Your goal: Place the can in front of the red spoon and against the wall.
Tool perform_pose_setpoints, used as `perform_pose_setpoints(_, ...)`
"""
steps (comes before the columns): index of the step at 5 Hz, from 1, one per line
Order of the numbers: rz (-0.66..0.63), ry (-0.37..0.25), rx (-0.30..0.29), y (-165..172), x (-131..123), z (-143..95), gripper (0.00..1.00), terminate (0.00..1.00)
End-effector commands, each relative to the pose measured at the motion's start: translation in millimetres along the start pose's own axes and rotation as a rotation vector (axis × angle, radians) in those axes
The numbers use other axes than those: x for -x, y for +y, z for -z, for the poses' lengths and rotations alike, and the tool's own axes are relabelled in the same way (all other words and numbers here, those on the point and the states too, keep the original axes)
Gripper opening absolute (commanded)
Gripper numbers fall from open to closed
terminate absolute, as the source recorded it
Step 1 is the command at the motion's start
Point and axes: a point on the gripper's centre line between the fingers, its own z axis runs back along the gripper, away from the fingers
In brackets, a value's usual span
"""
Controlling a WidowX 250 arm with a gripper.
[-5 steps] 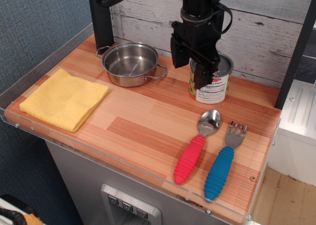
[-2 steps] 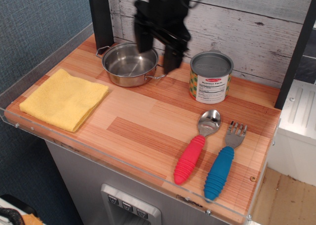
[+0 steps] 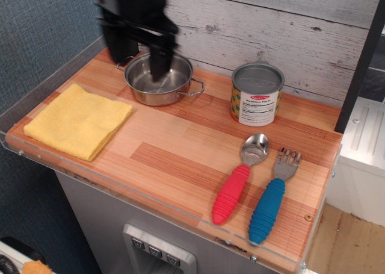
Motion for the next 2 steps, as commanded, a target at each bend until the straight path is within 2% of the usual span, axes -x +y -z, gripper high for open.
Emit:
perform_pose_setpoints(1,-0.250,-0.084,-0.076,40.2,9.9,-20.0,1.00,0.00)
perform_pose_setpoints(2,-0.250,-0.084,-0.076,40.2,9.9,-20.0,1.00,1.00)
